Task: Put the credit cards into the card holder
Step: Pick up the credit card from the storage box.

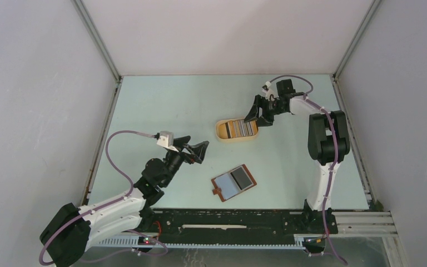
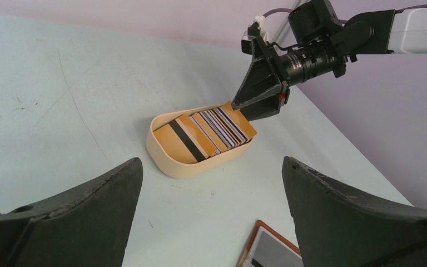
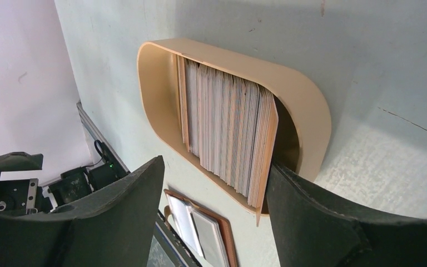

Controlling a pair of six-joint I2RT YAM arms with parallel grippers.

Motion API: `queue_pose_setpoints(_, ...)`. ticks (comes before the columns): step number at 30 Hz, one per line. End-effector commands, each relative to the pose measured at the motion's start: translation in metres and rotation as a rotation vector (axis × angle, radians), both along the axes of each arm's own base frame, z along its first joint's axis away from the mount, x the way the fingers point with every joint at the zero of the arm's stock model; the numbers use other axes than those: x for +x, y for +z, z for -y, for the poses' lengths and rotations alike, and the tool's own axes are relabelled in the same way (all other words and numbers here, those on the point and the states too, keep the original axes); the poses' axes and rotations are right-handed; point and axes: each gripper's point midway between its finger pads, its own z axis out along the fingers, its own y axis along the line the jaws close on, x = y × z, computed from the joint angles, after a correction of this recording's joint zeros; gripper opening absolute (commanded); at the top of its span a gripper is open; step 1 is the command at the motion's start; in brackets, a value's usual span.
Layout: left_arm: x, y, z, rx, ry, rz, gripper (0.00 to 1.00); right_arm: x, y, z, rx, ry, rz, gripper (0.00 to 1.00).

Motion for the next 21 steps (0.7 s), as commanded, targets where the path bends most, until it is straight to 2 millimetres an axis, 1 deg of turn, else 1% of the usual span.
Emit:
queue_pose_setpoints(1,-0.001,0.005,-0.004,-0.031,0.009,0.024,1.0,0.001,0.004,0.003,0.014,0.008,0.012,0.73)
queue_pose_setpoints(10,-0.001,0.005,-0.004,-0.032,0.009,0.024,1.0,0.004,-0.001,0.009,-0.02,-0.011,0.012,0.62)
queue_pose_setpoints(13,-0.001,0.005,-0.004,-0.031,0.009,0.024,1.0,0.005,-0.006,0.012,-0.042,-0.021,0.011,0.55)
queue_pose_setpoints(15,-0.001,0.005,-0.004,-0.032,0.009,0.024,1.0,0.006,-0.009,0.016,-0.069,-0.029,0.01,0.52)
queue_pose_setpoints(21,-0.001,0.005,-0.004,-0.033,0.01,0.025,1.0,0.009,-0.017,0.023,-0.133,-0.045,0.014,0.39)
